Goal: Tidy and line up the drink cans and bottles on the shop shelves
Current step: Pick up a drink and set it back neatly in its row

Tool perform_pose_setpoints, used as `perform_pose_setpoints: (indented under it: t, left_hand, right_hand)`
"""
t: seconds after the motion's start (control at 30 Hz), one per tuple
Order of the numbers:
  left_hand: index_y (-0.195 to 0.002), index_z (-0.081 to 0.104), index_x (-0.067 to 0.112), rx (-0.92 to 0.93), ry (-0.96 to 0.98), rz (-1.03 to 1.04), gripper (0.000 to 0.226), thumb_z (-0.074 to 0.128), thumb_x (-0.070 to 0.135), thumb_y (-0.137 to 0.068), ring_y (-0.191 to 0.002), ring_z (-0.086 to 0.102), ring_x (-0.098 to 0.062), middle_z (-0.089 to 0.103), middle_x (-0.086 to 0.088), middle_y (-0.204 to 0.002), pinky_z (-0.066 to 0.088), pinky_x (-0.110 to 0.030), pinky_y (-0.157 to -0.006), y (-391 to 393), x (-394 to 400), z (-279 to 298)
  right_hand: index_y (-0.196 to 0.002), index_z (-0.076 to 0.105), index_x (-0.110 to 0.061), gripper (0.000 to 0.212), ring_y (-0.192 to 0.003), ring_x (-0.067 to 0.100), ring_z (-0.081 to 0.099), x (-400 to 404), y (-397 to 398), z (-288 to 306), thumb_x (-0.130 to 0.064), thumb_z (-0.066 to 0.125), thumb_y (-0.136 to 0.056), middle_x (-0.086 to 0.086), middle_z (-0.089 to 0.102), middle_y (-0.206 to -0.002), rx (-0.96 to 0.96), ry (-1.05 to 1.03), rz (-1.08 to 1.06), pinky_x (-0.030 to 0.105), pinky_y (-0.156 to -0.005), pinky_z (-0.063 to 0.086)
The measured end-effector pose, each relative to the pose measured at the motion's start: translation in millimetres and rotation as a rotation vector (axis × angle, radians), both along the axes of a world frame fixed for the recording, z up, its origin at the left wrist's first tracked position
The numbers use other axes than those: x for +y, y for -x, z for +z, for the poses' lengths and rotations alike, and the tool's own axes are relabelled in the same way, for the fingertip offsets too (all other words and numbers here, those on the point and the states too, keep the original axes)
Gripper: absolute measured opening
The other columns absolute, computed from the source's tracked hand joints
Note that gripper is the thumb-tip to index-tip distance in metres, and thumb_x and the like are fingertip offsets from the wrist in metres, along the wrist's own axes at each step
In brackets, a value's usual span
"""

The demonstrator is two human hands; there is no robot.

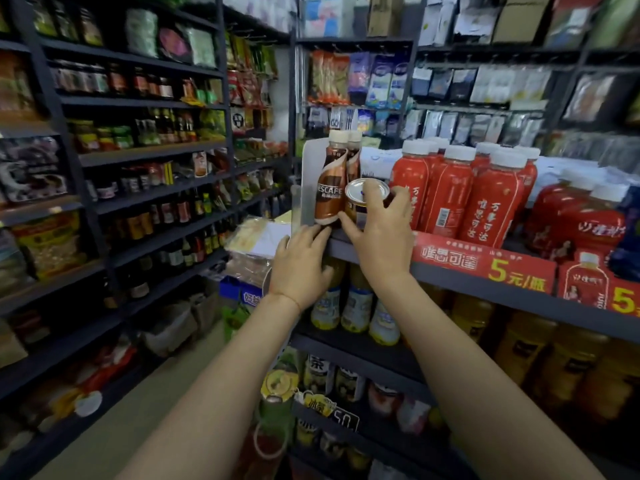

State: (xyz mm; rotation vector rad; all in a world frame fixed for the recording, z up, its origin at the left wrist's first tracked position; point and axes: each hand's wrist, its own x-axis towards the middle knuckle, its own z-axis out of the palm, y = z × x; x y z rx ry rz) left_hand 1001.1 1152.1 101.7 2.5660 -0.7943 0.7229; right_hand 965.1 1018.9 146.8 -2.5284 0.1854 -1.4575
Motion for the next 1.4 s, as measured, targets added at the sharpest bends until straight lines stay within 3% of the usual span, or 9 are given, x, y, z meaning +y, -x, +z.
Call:
perform_pose_setpoints:
  t: [0.27,0.4,0.47,0.57,0.67,0.73,0.9,1.13,1.4]
  left_hand:
    - [-0.155,0.020,0.019,0.081,-0.048,0.021,0.076,0.056,0.027,-0.089,-0.149,0.014,-0.021,0.023,-0.001,-0.161,0.012,-0.046,-0.119,3,1,-1]
    - [-0.155,0.019,0.019,0.169,-0.060,0.004,0.073,0.053,0.024,-0.091,-0.151,0.010,-0.020,0.018,0.000,-0.163,0.006,-0.046,-0.120,4,0,7]
    - [-0.152,0.030,0.016,0.199,0.008,-0.043,0.065,0.052,0.019,-0.090,-0.149,0.018,-0.022,0.026,-0.003,-0.160,0.009,-0.045,-0.120,9,1,13]
    - [-0.125,0.062,0.011,0.141,0.405,-0.161,0.044,0.048,0.012,-0.084,-0.127,0.049,-0.026,0.057,-0.008,-0.134,0.037,-0.038,-0.110,32,-6,15]
    - [-0.103,0.071,0.014,0.506,0.975,-0.275,0.026,0.048,0.014,-0.091,-0.100,0.064,-0.018,0.070,-0.004,-0.106,0.051,-0.034,-0.090,79,-32,24]
    - [-0.108,0.070,0.014,0.887,1.185,-0.442,0.024,0.051,0.024,-0.097,-0.095,0.069,-0.021,0.073,-0.008,-0.104,0.055,-0.041,-0.084,115,-58,31]
    - [-0.128,0.060,0.024,1.248,1.075,-0.601,0.044,0.052,0.052,-0.095,-0.103,0.071,-0.022,0.071,-0.005,-0.117,0.059,-0.045,-0.078,207,-142,20]
    - [-0.126,0.063,0.017,1.393,1.123,-0.722,0.043,0.055,0.045,-0.095,-0.088,0.071,-0.023,0.073,-0.011,-0.110,0.055,-0.035,-0.072,371,-300,7]
    - [-0.130,0.055,0.005,1.330,1.126,-1.004,0.043,0.065,0.016,-0.090,-0.102,0.066,-0.031,0.067,-0.019,-0.117,0.056,-0.047,-0.086,520,-498,37]
  right_hand:
    - [-0.123,0.047,-0.020,0.047,-0.100,0.023,0.056,5,11,-4,-0.032,0.073,-0.085,0.007,0.051,-0.115,-0.010,-0.190,0.211,0.037,-0.079,0.053]
    - [-0.126,0.051,-0.017,0.048,-0.103,0.009,0.050,5,29,5,-0.035,0.072,-0.087,0.004,0.054,-0.119,-0.079,-0.273,0.335,0.004,-0.084,0.037]
    - [-0.128,0.052,-0.017,0.048,-0.108,0.009,0.050,3,44,11,-0.039,0.070,-0.088,0.002,0.055,-0.121,-0.135,-0.339,0.387,0.007,-0.091,0.038]
    - [-0.128,0.046,-0.021,0.048,-0.110,0.018,0.057,-6,75,16,-0.040,0.067,-0.090,0.000,0.055,-0.118,-0.119,-0.567,0.531,0.043,-0.094,0.051]
    - [-0.140,0.032,-0.026,0.055,-0.112,-0.002,0.056,-27,113,15,-0.035,0.063,-0.095,-0.006,0.050,-0.129,0.023,-0.752,0.626,0.029,-0.096,0.052]
    - [-0.148,0.023,-0.033,0.067,-0.126,0.006,0.050,-48,139,10,-0.042,0.062,-0.094,-0.006,0.041,-0.146,0.105,-0.780,0.613,0.032,-0.103,0.048]
    - [-0.132,0.049,-0.027,0.049,-0.107,0.016,0.064,-126,217,-4,-0.054,0.057,-0.092,-0.002,0.062,-0.121,0.316,-0.817,0.504,0.042,-0.094,0.054]
    - [-0.107,0.056,-0.038,0.023,-0.108,0.020,0.063,-284,393,-18,-0.055,0.046,-0.095,-0.003,0.064,-0.117,0.287,-0.941,0.371,0.051,-0.097,0.052]
    - [-0.127,0.051,-0.028,0.037,-0.109,0.013,0.063,-466,587,13,-0.045,0.059,-0.095,-0.008,0.063,-0.121,0.326,-0.912,0.324,0.038,-0.093,0.054]
